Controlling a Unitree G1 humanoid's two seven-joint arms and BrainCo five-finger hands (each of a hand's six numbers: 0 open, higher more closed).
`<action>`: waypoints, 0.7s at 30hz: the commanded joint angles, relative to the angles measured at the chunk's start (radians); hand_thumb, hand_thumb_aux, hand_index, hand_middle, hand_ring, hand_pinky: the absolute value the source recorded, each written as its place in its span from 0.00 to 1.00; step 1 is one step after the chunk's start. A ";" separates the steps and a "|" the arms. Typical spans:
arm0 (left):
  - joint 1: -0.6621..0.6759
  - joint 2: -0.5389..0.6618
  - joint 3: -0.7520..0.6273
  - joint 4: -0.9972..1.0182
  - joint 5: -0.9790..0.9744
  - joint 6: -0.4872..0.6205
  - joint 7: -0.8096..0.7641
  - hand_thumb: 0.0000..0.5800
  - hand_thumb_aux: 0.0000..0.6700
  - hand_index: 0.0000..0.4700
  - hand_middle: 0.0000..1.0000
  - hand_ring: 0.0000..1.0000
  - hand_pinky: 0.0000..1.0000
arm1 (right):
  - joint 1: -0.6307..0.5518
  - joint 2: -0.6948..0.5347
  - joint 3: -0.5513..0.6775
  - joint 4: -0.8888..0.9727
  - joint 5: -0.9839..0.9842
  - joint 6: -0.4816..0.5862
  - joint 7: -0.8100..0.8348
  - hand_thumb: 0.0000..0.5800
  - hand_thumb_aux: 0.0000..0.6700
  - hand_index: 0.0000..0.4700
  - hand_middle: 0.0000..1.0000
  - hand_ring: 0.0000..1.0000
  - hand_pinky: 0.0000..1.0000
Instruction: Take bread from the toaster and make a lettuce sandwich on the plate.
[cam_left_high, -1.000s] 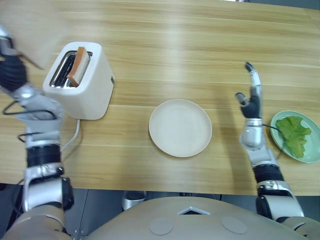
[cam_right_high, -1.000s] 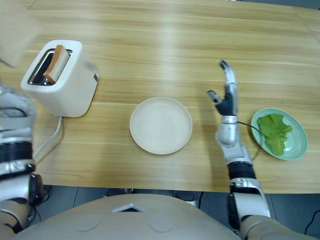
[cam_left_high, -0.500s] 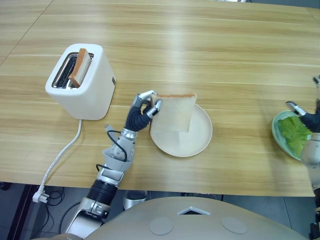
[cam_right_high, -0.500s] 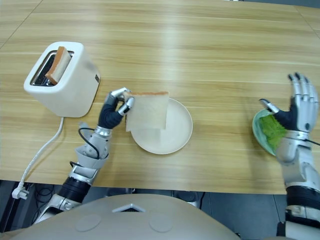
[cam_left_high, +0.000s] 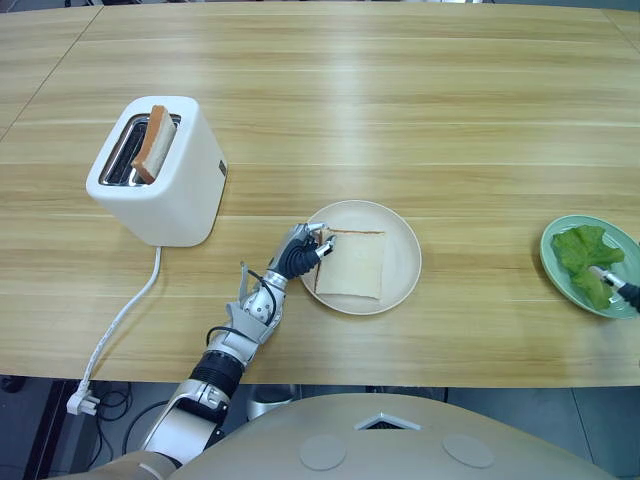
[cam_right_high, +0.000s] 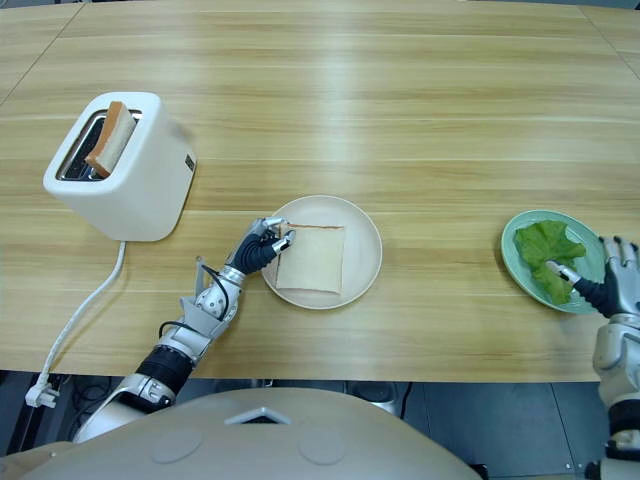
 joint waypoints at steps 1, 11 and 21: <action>0.024 0.020 -0.021 0.042 0.066 0.027 0.020 1.00 1.00 0.98 0.91 0.91 0.91 | -0.052 0.020 0.084 0.102 -0.016 -0.028 -0.056 0.00 0.00 0.00 0.00 0.00 0.00; 0.041 0.056 -0.007 -0.049 0.203 0.084 0.160 0.00 0.00 0.00 0.00 0.00 0.00 | -0.204 0.028 0.230 0.236 -0.018 -0.046 -0.099 0.00 0.00 0.00 0.00 0.00 0.00; 0.080 0.098 0.084 -0.236 0.210 0.110 0.249 0.00 0.00 0.00 0.00 0.00 0.00 | -0.215 0.009 0.282 0.239 0.005 -0.061 -0.216 1.00 1.00 0.98 0.00 0.00 0.00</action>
